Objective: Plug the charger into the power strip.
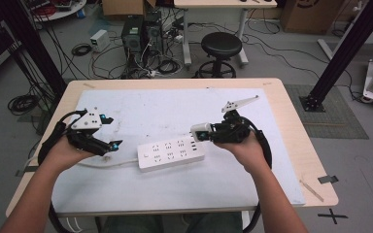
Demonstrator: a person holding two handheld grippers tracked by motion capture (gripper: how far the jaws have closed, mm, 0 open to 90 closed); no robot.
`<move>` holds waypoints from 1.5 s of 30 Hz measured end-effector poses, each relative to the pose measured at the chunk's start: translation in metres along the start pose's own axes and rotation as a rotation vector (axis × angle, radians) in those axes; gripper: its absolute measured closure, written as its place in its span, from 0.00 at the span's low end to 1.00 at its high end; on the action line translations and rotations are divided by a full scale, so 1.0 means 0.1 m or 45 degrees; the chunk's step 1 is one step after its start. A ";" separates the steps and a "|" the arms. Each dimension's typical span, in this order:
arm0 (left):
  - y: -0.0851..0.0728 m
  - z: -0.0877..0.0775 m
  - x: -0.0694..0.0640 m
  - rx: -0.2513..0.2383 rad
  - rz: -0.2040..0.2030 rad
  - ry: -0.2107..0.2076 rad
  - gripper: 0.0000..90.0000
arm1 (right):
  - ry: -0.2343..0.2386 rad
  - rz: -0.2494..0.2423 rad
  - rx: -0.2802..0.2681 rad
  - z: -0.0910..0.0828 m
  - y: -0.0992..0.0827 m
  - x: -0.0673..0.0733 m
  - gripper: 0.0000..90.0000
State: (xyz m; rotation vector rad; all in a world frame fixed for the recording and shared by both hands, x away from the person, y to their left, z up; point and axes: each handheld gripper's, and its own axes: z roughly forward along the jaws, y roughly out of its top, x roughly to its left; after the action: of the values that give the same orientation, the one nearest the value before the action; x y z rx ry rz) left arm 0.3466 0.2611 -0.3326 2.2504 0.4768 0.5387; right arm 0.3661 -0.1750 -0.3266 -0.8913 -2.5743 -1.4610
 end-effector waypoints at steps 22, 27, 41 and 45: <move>-0.13 -0.05 0.24 0.123 -0.074 0.024 0.22 | -0.032 -0.235 0.335 0.21 0.58 -0.13 0.70; -0.15 -0.03 0.26 0.146 -0.083 0.032 0.22 | -0.016 -0.340 0.476 0.41 0.68 -0.16 0.70; -0.22 0.00 0.22 0.148 -0.085 0.036 0.22 | 0.039 -0.578 0.790 0.93 0.72 -0.14 0.70; -0.27 0.00 0.22 0.142 -0.095 0.037 0.22 | 0.060 -0.702 0.887 1.10 0.71 -0.13 0.70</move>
State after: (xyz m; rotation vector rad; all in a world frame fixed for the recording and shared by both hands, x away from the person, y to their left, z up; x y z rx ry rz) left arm 0.3605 0.2890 -0.3476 2.3227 0.6172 0.5181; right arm 0.4382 -0.0655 -0.3371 -0.0595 -3.0756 -0.4964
